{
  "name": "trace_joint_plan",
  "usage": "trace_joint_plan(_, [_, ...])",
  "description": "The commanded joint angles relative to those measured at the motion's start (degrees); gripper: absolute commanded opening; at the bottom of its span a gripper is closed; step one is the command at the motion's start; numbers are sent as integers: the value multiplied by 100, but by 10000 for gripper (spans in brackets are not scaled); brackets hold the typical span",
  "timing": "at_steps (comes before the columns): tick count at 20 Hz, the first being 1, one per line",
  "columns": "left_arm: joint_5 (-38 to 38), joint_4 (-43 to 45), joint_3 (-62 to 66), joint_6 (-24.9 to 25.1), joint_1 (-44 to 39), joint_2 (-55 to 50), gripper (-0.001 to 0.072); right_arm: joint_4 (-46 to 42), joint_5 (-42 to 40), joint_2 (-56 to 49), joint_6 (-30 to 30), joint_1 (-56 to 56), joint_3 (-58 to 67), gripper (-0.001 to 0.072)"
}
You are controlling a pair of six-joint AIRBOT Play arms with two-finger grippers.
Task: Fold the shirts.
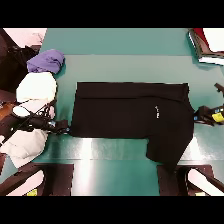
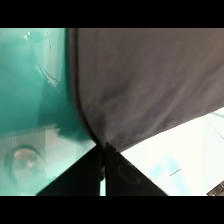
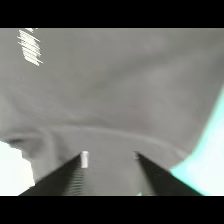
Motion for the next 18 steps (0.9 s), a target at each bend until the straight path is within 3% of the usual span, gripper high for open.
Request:
trace_joint_plan(1, [-98,-22,170,114,4,4,21,-748,94,216,146,-210,-590,525])
trace_joint_plan(3, [-48,-20,219,125,4,15,21,-728,33,363,146,-699,-1161,524])
trace_joint_plan(4, [-11,-24,234,160,4,15,21,-728,-9,393,144,-962,-1416,475])
trace_joint_plan(5, [42,-24,234,160,4,15,21,-675,-2,385,127,-1189,-1665,377])
trace_joint_plan(8, [98,-26,234,157,4,15,21,-356,-243,387,-76,-1480,-2245,337])
trace_joint_plan(15, [87,-24,234,153,4,15,21,-125,-785,387,-74,-892,-2485,302])
trace_joint_plan(16, [55,-22,234,151,4,15,21,-125,-793,387,-74,-789,-2485,230])
trace_joint_plan(18, [13,-20,234,153,4,15,21,-131,-772,389,-79,-616,-2485,169])
